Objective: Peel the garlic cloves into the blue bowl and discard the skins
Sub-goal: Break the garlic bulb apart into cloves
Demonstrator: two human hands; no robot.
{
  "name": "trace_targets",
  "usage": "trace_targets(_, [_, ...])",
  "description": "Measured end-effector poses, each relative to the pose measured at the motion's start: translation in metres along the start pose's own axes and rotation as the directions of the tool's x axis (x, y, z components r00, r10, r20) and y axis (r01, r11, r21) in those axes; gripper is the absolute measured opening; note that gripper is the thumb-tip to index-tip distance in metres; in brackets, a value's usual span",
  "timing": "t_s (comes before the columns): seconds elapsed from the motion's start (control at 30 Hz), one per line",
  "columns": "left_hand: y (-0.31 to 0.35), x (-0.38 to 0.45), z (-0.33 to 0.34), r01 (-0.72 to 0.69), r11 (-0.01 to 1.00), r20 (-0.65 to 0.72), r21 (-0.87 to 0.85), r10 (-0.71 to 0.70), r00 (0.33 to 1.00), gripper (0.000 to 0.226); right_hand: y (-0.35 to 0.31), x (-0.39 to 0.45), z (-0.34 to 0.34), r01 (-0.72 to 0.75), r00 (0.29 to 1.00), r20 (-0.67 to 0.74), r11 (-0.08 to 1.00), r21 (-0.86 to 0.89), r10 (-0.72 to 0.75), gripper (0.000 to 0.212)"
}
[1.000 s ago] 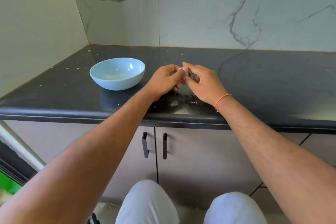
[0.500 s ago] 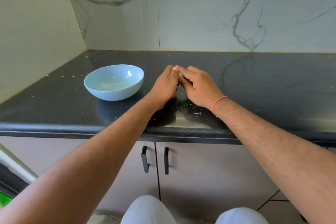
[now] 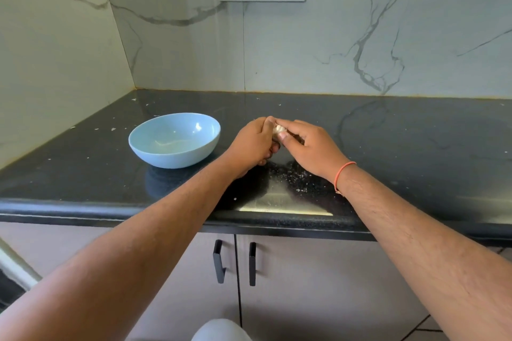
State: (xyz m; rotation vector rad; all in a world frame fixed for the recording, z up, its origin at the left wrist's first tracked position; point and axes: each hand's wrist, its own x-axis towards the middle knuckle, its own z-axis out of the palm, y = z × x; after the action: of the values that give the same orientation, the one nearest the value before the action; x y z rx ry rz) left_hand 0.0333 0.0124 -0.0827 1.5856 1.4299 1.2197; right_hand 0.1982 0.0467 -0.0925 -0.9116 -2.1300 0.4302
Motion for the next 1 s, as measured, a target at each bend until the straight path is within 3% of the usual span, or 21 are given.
trace_targets(0.23, [-0.009,0.010,-0.001,-0.075,0.991,-0.077,0.114,0.084,0.993,0.040,0.010,0.008,-0.006,-0.103,0.993,0.079,0.964,0.245,0.086,0.035])
trace_targets(0.33, [-0.011,0.013,0.001,-0.092,0.977,-0.118,0.194,0.116,0.986,0.035,0.020,0.011,-0.011,-0.109,0.992,0.085,0.972,0.209,0.093,0.032])
trace_targets(0.67, [-0.016,0.013,-0.004,0.025,0.998,-0.120,0.054,-0.018,0.993,0.027,0.022,0.002,-0.018,-0.116,0.993,0.021,0.984,0.138,0.114,0.026])
trace_targets(0.9, [-0.015,0.008,-0.003,0.019,0.999,-0.117,0.051,-0.013,0.993,0.032,0.018,-0.006,-0.017,-0.097,0.993,-0.054,0.992,0.086,0.102,0.027])
trace_targets(1.0, [-0.011,0.005,-0.004,0.002,0.999,-0.102,0.052,0.003,0.995,0.045,0.017,-0.007,-0.016,-0.068,0.995,-0.070,0.995,0.069,0.073,0.027])
